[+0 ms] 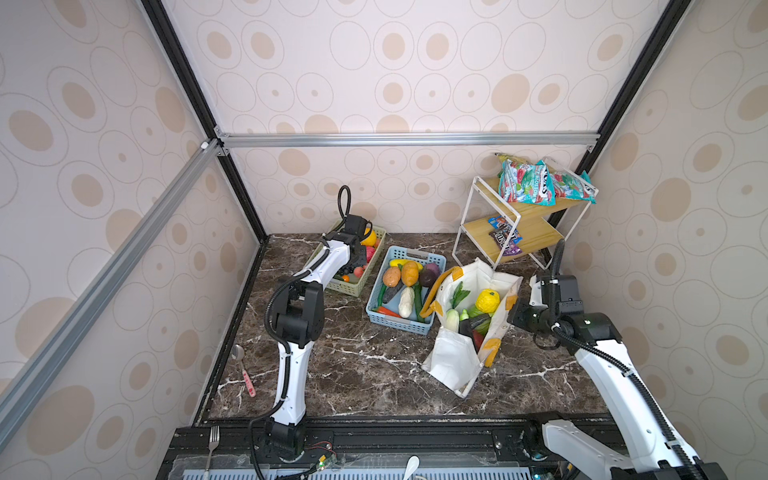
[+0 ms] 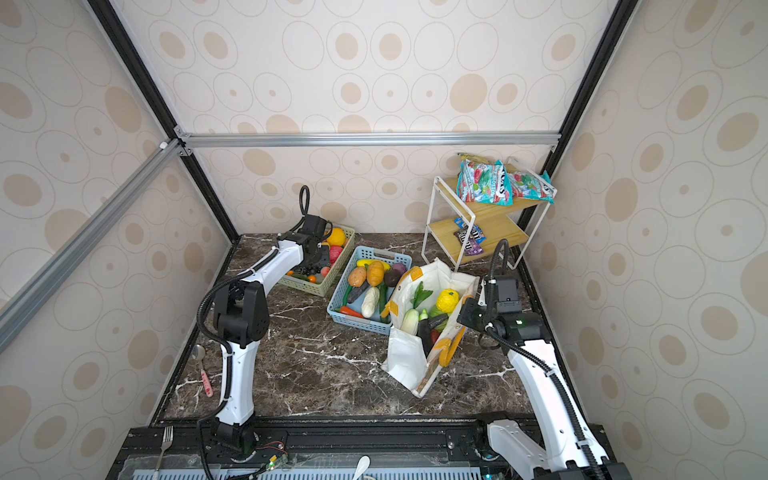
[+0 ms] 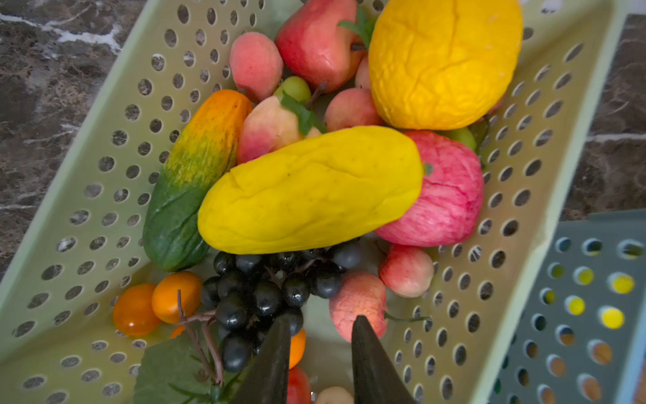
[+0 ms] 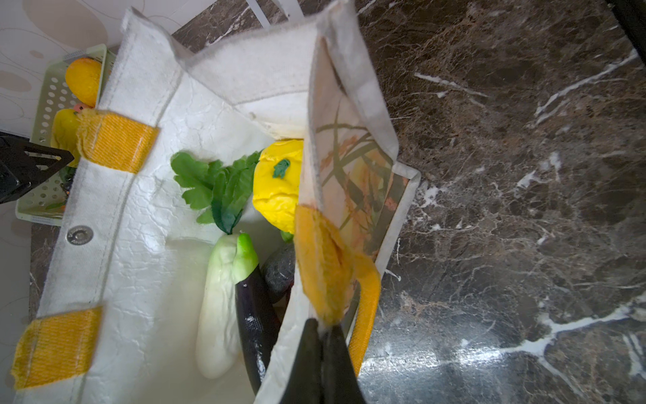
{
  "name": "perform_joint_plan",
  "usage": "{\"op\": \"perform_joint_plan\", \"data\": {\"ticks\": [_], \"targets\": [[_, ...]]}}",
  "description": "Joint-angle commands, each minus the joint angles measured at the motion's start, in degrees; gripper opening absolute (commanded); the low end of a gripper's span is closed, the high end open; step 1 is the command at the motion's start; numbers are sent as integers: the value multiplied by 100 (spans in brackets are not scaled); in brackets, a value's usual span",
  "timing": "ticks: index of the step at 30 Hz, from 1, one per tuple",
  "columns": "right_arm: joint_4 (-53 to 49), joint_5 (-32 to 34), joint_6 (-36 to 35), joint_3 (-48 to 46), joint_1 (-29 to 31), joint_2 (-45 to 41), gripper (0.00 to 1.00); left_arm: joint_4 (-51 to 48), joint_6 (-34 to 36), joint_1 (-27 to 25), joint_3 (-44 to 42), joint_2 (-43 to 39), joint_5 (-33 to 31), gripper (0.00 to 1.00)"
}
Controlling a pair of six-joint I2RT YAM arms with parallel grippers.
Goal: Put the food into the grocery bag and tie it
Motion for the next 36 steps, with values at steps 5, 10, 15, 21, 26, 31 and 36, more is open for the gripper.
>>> {"op": "perform_joint_plan", "data": {"ticks": [5, 10, 15, 21, 26, 31, 36], "targets": [[-330, 186, -68, 73, -17, 68, 0, -295, -120, 190, 300, 330, 128, 30], [-308, 277, -60, 97, -22, 95, 0, -415, -142, 215, 289, 415, 161, 30], [-264, 295, -60, 22, -23, 70, 0, -393, -156, 214, 67, 287, 128, 29], [-227, 273, -59, -41, -23, 68, 0, -248, -108, 206, -95, -139, 104, 37], [-180, 220, -67, -81, -22, 77, 0, -136, -155, 139, -352, -574, 300, 41], [-130, 174, -60, -115, -18, 85, 0, 16, -203, 65, -813, -846, 655, 33], [-89, 148, -72, -118, -14, 95, 0, -42, -164, 62, -928, -637, 394, 31]]}}
